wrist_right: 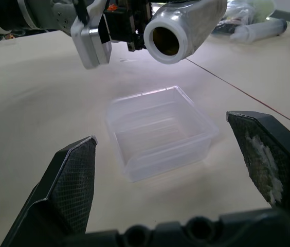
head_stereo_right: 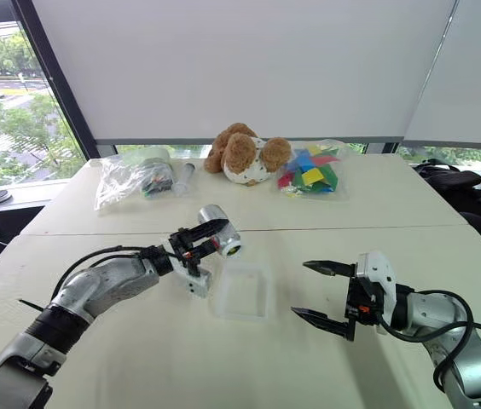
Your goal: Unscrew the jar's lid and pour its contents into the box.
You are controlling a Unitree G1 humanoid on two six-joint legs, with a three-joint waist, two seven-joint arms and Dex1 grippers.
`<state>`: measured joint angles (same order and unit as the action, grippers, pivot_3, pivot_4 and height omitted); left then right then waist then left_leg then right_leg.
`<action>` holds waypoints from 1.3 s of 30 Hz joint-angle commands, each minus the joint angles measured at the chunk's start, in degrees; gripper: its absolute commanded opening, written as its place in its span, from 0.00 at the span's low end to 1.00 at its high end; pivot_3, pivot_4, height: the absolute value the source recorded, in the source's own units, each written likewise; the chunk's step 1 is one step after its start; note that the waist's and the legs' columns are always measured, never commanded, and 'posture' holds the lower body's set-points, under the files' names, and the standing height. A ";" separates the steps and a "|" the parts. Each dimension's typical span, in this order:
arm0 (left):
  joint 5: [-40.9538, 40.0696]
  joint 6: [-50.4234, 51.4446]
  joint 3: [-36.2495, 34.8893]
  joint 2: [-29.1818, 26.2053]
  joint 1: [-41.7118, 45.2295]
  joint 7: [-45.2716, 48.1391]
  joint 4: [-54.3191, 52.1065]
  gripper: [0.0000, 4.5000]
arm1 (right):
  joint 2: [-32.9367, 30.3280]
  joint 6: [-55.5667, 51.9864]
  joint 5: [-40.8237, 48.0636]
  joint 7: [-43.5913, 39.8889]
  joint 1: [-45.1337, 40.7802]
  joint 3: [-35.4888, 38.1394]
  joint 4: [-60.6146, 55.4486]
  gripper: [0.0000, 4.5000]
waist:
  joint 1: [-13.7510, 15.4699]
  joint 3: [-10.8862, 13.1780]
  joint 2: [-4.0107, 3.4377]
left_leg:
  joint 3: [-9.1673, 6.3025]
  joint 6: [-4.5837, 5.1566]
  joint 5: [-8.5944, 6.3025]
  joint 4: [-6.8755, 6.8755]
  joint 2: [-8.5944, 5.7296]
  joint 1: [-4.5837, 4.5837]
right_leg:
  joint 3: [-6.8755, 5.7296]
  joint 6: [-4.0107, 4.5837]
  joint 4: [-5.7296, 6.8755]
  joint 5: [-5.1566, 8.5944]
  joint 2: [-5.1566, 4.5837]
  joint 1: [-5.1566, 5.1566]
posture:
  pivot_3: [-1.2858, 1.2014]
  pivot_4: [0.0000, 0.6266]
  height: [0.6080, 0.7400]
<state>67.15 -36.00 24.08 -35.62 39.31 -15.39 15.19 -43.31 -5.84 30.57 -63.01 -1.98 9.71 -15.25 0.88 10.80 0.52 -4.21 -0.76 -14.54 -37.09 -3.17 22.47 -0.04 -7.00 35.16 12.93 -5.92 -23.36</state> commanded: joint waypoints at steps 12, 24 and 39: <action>27.44 21.53 14.41 -1.40 8.80 -35.26 7.80 0.47 | 0.76 -0.97 0.64 3.27 0.38 0.98 -3.29 0.98 | -0.10 0.00 0.01 | 0.02 0.00 0.00 -0.02 -0.06 0.00 | -0.03 -0.10 0.10 0.05 0.01 -0.01 | 0.52 0.24 1.00; 31.75 26.77 22.10 -1.10 13.40 -46.59 14.80 0.47 | 1.69 -2.09 0.22 4.95 -0.79 -0.05 -3.37 0.98 | -0.12 0.00 0.02 | 0.02 0.00 0.00 -0.03 -0.11 0.00 | -0.03 -0.12 0.18 0.06 0.01 -0.04 | 0.52 0.24 1.00; -56.12 -7.39 4.49 -9.11 1.76 5.20 6.42 0.47 | 1.64 -1.25 -0.36 1.77 -4.16 -0.34 1.97 0.98 | -0.27 -0.04 -0.04 | 0.05 -0.02 0.01 -0.05 -0.01 -0.02 | 0.00 -0.08 0.34 0.04 -0.18 -0.14 | 0.52 0.24 1.00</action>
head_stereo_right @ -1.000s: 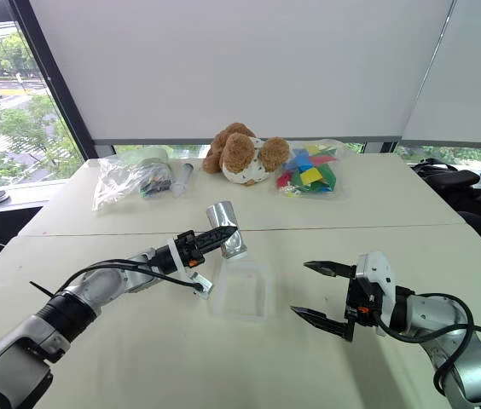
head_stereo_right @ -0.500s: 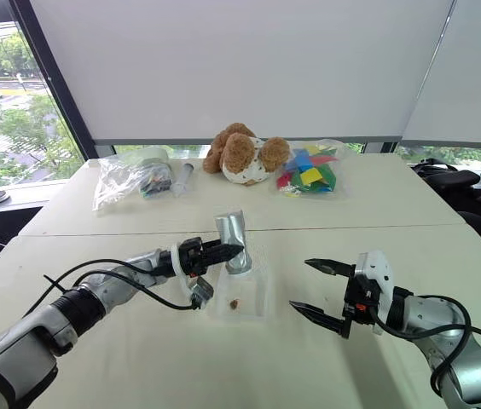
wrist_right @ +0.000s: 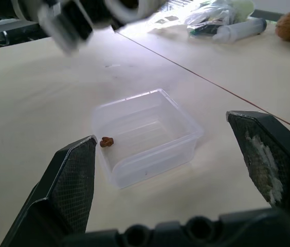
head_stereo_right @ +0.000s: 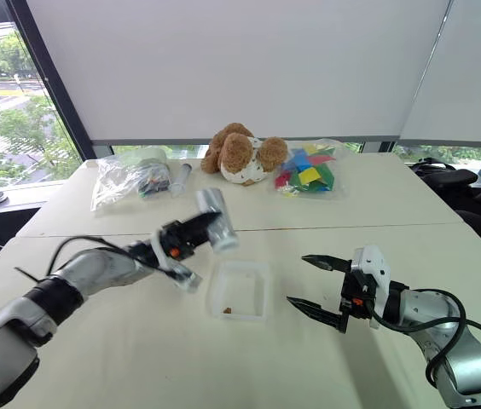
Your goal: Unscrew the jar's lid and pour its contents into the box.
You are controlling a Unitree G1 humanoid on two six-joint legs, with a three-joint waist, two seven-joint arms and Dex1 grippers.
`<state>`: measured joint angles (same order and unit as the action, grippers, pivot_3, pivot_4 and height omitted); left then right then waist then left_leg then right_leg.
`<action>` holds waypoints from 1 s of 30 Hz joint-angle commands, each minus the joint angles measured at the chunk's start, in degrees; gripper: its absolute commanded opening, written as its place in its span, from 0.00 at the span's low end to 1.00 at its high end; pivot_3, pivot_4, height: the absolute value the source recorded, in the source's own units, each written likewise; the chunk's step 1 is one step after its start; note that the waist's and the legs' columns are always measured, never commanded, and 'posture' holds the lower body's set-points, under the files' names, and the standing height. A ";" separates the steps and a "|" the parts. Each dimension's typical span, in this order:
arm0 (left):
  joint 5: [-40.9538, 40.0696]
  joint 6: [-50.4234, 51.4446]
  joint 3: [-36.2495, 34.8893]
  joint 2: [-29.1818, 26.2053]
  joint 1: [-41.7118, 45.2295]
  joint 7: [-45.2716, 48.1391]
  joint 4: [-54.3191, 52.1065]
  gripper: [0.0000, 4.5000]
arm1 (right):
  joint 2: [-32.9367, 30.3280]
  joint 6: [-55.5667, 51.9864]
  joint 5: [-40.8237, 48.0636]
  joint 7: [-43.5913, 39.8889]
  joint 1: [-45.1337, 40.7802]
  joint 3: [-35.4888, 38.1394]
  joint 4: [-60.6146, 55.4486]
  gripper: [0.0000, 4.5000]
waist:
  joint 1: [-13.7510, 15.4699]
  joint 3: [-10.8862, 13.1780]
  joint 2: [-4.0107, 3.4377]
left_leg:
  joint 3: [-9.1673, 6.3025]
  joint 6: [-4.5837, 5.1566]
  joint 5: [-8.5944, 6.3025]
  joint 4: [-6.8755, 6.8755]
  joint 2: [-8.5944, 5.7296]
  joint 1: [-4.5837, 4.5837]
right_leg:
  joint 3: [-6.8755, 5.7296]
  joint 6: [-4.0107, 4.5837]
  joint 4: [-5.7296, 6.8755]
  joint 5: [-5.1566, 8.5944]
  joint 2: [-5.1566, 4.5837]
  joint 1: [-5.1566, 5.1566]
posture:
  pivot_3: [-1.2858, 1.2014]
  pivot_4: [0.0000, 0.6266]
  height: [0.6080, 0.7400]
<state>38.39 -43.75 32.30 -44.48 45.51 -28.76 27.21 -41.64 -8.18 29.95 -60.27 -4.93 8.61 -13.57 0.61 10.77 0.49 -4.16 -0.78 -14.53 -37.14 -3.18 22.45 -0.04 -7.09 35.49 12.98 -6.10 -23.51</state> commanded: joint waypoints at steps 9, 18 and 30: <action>-66.06 32.60 -24.45 0.27 -26.48 40.76 -26.00 0.47 | 2.99 3.75 -0.08 -2.31 -6.55 -1.84 3.07 0.98 | -0.84 -0.01 -0.02 | 0.01 0.02 0.00 -0.06 -0.03 -0.05 | 0.02 0.01 0.04 -0.01 -0.04 0.05 | 0.52 0.24 1.00; -81.44 46.15 -46.86 7.85 -37.44 46.53 -20.74 0.47 | 10.23 8.80 0.24 -4.51 -13.16 -4.75 4.93 0.98 | -0.86 -0.04 0.01 | -0.17 0.02 0.00 -0.09 0.01 -0.08 | 0.02 0.03 0.04 0.00 0.15 0.13 | 0.52 0.24 1.00; -67.59 36.81 -51.62 14.55 -37.51 47.82 -7.39 0.47 | 10.03 10.66 -0.69 -5.17 -13.11 -4.76 8.01 0.98 | -0.14 -0.14 -0.02 | -0.15 0.00 0.00 -0.05 0.01 -0.12 | 0.03 0.11 0.00 -0.05 0.15 0.12 | 0.52 0.24 1.00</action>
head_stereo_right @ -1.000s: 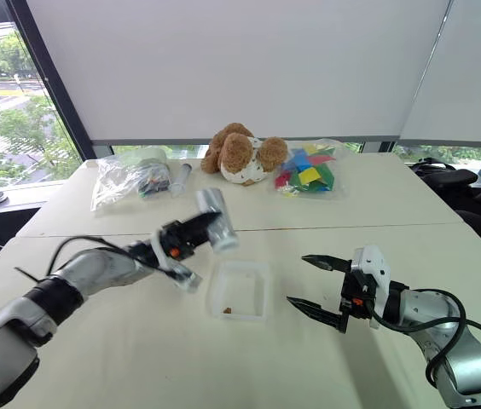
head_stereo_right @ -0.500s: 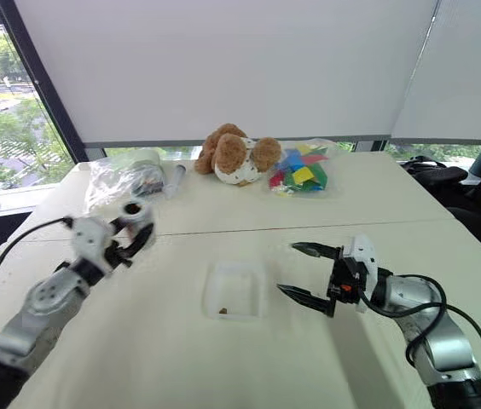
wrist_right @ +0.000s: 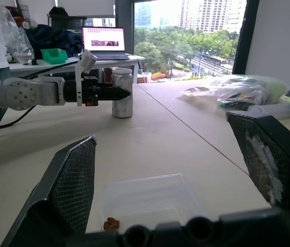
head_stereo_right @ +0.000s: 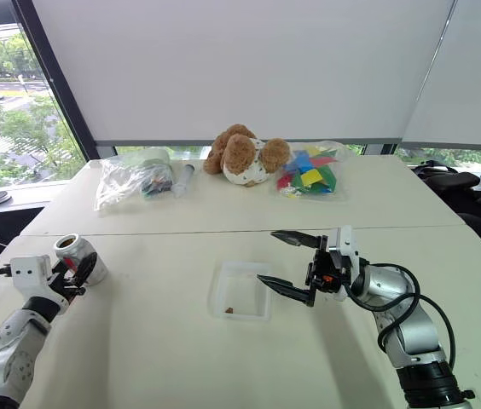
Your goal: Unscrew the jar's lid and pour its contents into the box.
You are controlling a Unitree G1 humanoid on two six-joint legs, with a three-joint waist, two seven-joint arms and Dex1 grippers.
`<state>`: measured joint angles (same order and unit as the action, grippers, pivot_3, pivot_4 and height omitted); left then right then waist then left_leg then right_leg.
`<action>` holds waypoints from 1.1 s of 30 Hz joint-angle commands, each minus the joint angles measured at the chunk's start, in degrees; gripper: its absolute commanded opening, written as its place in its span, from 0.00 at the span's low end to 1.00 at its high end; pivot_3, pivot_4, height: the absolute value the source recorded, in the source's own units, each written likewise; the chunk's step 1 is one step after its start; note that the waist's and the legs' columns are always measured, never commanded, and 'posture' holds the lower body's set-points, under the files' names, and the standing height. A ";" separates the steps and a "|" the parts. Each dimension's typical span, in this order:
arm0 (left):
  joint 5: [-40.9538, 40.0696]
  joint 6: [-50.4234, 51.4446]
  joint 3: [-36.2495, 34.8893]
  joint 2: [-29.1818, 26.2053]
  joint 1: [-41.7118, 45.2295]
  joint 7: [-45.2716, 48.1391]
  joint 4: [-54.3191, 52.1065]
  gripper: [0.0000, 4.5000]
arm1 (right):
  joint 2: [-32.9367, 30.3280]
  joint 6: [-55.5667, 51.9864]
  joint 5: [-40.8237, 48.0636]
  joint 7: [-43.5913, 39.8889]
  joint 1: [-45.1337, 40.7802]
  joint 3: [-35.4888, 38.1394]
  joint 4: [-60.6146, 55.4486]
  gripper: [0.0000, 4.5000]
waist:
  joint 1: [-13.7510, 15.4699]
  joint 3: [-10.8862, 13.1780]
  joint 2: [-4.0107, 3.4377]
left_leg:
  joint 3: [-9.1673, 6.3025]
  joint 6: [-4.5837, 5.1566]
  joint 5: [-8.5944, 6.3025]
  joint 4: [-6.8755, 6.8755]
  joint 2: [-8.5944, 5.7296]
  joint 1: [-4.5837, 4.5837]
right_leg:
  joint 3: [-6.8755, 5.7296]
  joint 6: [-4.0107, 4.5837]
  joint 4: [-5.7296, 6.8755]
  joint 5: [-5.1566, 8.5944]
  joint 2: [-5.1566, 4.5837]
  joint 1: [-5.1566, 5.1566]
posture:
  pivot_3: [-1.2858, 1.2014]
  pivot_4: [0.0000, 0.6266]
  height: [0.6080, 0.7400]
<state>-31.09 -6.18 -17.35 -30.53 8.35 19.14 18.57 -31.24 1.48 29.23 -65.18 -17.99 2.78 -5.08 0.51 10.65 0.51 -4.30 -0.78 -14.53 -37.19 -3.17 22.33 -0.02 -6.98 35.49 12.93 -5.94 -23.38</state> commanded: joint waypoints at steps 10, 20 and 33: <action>1.97 0.68 -5.68 0.74 -3.06 3.28 -3.98 0.99 | -3.20 0.13 0.97 -0.57 2.71 3.69 -1.90 1.00 | 0.04 -0.04 -0.04 | 0.01 0.00 0.00 0.02 0.01 0.00 | 0.01 0.01 -0.01 0.00 -0.01 -0.02 | 0.52 0.24 1.00; 2.10 2.06 -9.10 -4.72 -14.79 14.31 -8.39 0.99 | -10.60 -2.56 2.79 -0.82 13.19 11.92 -5.01 1.00 | 0.24 -0.05 -0.03 | 0.02 0.00 -0.01 0.08 0.05 0.06 | 0.01 0.24 -0.21 0.13 -0.07 -0.01 | 0.52 0.24 1.00; 5.45 -4.87 -16.98 -17.14 -40.95 39.58 -26.52 0.99 | -21.18 -1.03 3.46 -10.35 24.07 24.32 -2.05 1.00 | 0.11 -0.07 -0.03 | 0.31 0.07 -0.09 0.19 0.09 0.08 | 0.05 0.49 -0.45 0.31 -0.51 -0.01 | 0.52 0.24 1.00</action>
<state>-25.66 -9.23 -31.34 -46.88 -31.50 56.44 -6.04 -51.34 -0.69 32.29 -74.21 6.19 25.25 -7.99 0.62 10.58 0.48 -4.00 -0.73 -14.63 -37.01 -3.06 22.41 0.06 -6.48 35.04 13.26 -6.45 -23.39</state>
